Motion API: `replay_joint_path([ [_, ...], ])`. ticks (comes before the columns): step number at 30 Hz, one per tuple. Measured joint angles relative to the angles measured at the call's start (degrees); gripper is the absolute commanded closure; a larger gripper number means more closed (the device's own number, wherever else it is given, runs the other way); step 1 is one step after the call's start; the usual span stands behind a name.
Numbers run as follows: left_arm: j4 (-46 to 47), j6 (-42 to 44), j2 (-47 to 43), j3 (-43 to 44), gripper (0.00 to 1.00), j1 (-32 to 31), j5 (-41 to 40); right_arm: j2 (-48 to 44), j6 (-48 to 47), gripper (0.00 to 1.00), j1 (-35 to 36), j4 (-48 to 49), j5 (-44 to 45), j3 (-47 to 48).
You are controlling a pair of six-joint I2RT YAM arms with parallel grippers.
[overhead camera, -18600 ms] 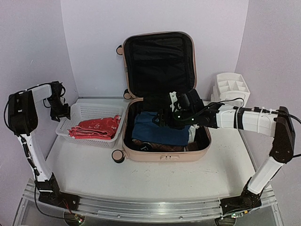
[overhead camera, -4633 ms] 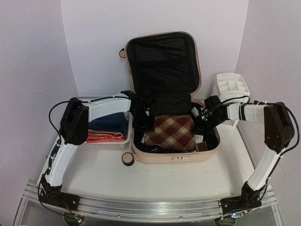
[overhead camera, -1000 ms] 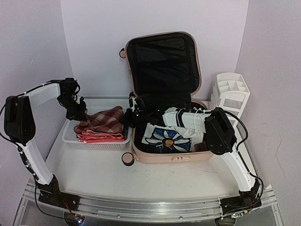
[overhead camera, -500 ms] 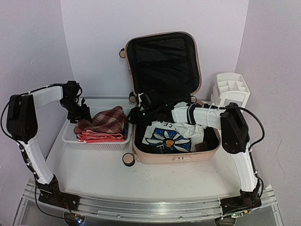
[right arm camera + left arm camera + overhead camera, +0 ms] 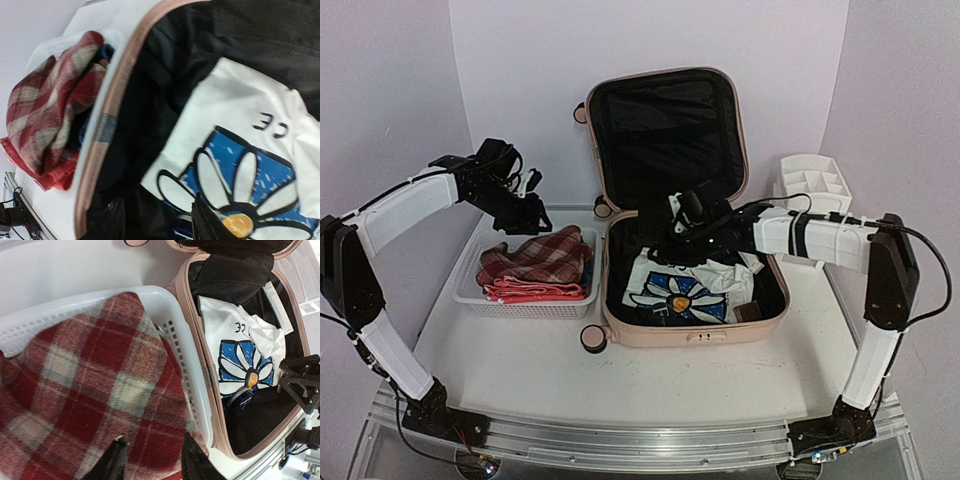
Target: Open, take out, and arrange the luggage
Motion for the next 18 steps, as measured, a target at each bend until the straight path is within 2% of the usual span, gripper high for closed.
replay_joint_path([
  [3, 1.79, -0.33, 3.23, 0.0, 0.92, -1.42, 1.86, -5.62, -0.39, 0.55, -3.45, -1.36, 0.5, -6.88],
  [5, 2.97, -0.9, 6.05, -0.02, 0.99, -1.88, 2.8, -9.03, -0.79, 0.55, -5.53, -2.14, 1.27, -10.64],
  [9, 4.85, -1.75, 11.13, -0.11, 1.0, -2.03, 3.13, -15.82, -1.95, 0.55, -8.48, -4.09, 2.62, -16.76],
  [14, 7.28, -2.73, 15.63, -0.57, 1.0, -2.03, 3.23, -20.0, -3.85, 0.54, -10.69, -7.02, 4.7, -19.61],
  [18, 9.2, -3.41, 19.69, -1.03, 1.0, -2.05, 3.78, -20.15, -5.4, 0.48, -12.46, -10.12, 5.68, -19.67],
])
